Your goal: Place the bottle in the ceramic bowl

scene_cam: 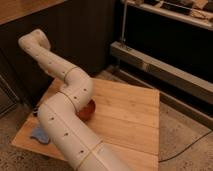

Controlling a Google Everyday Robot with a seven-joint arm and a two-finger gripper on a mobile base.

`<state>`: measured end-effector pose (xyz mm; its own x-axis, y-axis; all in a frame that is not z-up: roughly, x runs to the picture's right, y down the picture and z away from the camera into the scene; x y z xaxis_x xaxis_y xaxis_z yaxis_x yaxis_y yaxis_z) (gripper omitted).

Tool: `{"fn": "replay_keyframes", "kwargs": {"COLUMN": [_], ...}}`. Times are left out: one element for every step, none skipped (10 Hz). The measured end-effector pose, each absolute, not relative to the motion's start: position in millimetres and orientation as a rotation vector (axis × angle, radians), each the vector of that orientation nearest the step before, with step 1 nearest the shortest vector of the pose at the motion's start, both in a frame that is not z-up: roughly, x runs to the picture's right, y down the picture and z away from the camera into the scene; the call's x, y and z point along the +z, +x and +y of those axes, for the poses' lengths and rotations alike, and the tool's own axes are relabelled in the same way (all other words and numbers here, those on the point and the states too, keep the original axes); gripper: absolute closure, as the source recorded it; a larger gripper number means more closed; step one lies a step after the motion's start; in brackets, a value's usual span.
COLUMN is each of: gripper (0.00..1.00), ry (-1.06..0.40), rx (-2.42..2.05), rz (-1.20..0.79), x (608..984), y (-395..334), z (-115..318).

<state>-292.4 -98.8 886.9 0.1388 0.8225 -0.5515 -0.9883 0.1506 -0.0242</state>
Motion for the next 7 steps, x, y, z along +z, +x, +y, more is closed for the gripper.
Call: {"fn": "replay_keyframes", "kwargs": {"gripper": [0.31,0.24,0.2,0.2,0.2,0.2,0.2], "ry": [-0.47,-0.504,-0.551,-0.596,-0.663,-0.699,-0.731], "rx": [1.367,1.349,1.308,1.256,1.167,1.119,1.076], "rz": [0.456,0.443,0.417,0.388,0.347,0.322,0.299], "x": [885,883,880,876,870,866,863], "y": [-284,-277,-270,-264,-256,-252,-247], "z": [-100,-102,-104,-104,-102,-101,-100]}}
